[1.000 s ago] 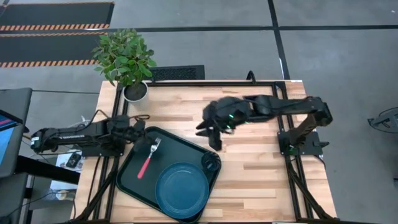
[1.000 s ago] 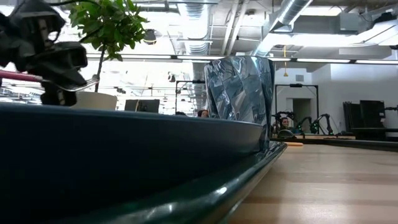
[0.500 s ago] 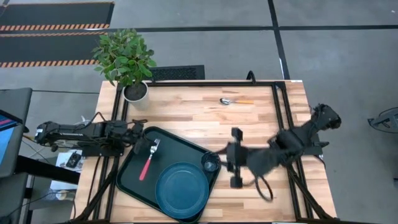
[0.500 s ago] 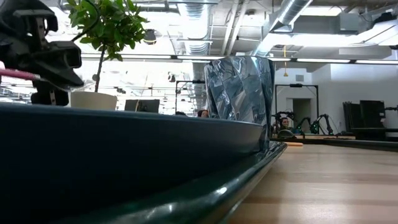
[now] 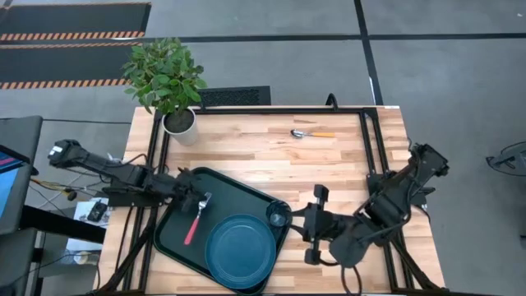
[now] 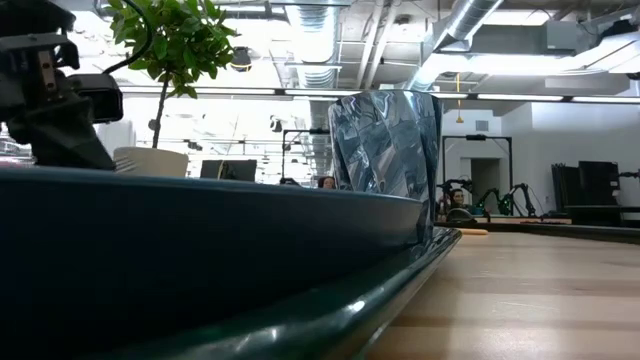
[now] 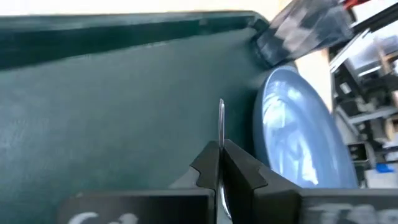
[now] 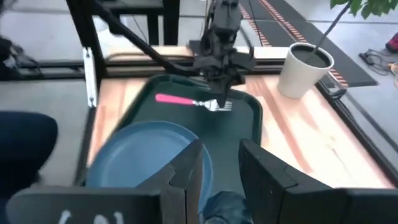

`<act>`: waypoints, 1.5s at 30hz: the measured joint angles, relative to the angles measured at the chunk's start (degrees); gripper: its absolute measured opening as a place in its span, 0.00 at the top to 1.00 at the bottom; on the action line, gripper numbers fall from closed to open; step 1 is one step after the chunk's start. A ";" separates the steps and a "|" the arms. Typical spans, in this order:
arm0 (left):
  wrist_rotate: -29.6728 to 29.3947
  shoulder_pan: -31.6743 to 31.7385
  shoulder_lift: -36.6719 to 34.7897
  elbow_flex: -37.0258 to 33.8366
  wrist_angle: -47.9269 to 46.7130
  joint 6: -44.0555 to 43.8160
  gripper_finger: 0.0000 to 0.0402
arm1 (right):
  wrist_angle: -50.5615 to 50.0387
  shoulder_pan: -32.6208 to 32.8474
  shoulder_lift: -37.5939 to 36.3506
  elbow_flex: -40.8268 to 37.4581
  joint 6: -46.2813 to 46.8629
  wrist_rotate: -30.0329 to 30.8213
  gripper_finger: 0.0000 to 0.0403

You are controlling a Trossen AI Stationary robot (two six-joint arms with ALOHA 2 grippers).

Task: Pick and place plate/cup/fork/spoon on tray
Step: Put the pink fork on the black serving tray to the left of the dark blue plate

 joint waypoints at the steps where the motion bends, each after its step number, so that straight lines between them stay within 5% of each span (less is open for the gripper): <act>1: -0.55 -0.89 0.82 0.00 -0.10 -0.34 1.00 | 0.03 0.23 -0.05 0.00 0.45 0.09 0.69; 24: -5.40 -10.17 21.28 0.00 13.06 -2.59 1.00 | -0.01 1.56 0.03 -0.81 3.21 2.27 0.69; 45: -6.05 -10.17 23.17 0.00 14.70 -5.71 1.00 | -0.01 1.56 0.03 -0.81 3.33 2.22 0.69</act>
